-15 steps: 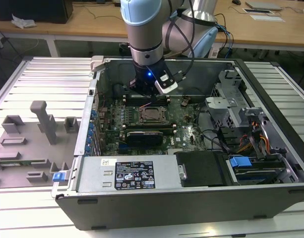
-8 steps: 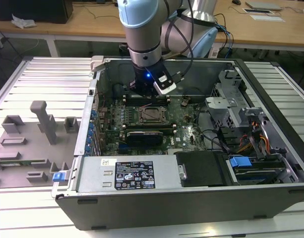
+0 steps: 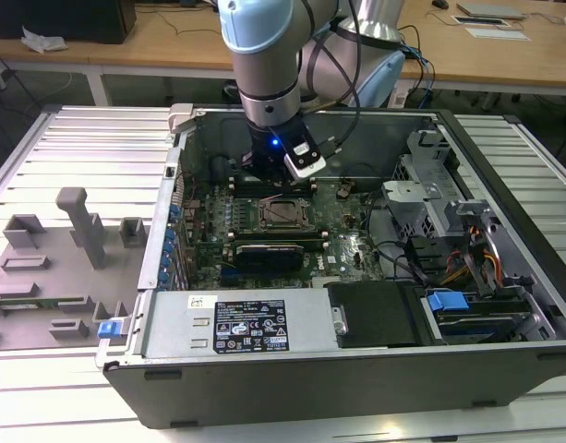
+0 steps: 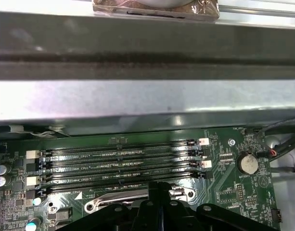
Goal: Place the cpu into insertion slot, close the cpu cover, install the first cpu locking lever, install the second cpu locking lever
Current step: 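Install the first cpu locking lever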
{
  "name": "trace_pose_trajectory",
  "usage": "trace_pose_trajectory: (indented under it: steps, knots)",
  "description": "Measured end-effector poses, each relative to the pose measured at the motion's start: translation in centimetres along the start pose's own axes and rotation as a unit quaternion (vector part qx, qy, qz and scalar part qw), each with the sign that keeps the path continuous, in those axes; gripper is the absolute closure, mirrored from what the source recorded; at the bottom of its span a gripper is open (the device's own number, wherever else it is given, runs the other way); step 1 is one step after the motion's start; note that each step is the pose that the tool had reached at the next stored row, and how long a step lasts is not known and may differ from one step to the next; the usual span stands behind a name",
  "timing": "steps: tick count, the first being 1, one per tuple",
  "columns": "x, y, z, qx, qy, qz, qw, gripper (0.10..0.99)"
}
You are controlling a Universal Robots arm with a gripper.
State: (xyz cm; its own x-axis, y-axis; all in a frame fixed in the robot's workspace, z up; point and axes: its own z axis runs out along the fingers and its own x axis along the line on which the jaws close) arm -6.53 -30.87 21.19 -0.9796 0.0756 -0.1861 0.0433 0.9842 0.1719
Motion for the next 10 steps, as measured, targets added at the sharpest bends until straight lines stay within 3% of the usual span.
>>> trace_pose_trajectory:
  steps: [2, 3, 6, 10]
  knots:
    - [0.02, 0.07, 0.07, 0.0017, -0.0002, 0.000, 1.0000, 0.980]
    - [0.05, 0.27, 0.18, 0.0066, -0.0004, -0.001, 1.0000, 0.980]
    - [0.11, 0.74, 0.39, 0.0135, -0.0013, -0.002, 0.9999, 0.980]
    - [0.19, 1.23, 0.64, 0.0155, -0.0053, -0.003, 0.9999, 0.980]
